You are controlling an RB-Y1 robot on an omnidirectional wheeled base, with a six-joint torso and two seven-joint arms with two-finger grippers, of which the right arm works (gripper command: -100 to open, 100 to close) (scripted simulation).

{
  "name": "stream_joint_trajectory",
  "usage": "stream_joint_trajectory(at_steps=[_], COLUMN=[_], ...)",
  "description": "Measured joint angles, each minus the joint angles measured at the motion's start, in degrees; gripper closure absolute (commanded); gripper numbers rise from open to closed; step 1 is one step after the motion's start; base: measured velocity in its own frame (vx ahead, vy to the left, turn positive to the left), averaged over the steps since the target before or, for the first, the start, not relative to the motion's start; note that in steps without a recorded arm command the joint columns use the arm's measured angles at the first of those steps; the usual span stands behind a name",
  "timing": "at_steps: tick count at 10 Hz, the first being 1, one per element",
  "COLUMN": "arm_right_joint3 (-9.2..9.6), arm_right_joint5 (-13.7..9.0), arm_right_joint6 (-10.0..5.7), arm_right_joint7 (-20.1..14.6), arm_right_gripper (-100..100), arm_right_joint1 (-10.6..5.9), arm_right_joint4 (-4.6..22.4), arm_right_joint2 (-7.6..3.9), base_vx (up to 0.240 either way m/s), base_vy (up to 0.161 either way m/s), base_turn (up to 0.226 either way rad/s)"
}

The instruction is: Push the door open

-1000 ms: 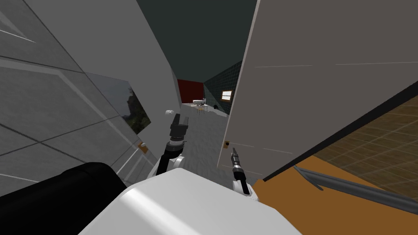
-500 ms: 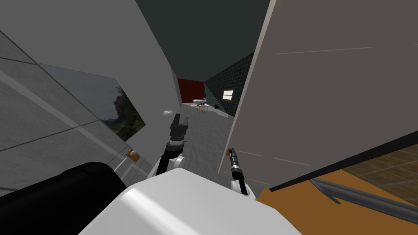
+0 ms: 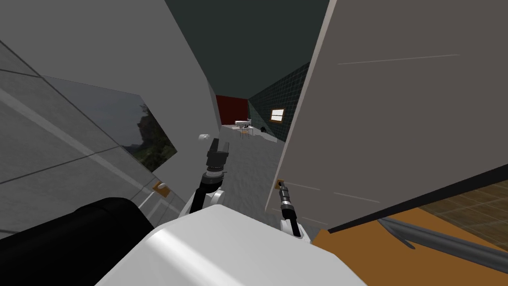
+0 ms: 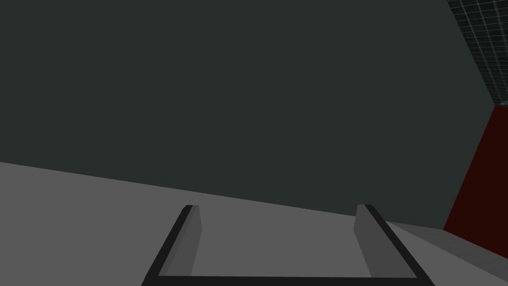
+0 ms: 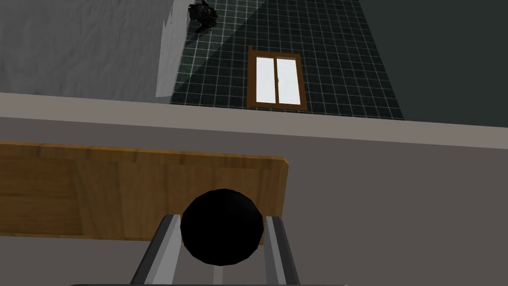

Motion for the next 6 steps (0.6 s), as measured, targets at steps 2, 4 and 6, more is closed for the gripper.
stream_joint_trajectory(at_steps=[2,4,6], arm_right_joint3=[0.01,-0.67,-1.42], arm_right_joint5=[0.0,-0.5,-1.0], arm_right_joint6=[0.03,-0.19,0.38], arm_right_joint7=[0.0,0.5,0.8], arm_right_gripper=[100,100,100], arm_right_joint1=[0.08,-0.38,0.08], arm_right_joint4=[0.1,1.6,0.5], arm_right_joint2=[0.01,-0.63,-1.15], base_vx=[0.047,0.135,0.181], base_vy=[0.024,0.085,0.099], base_turn=[-0.017,-0.042,-0.040])
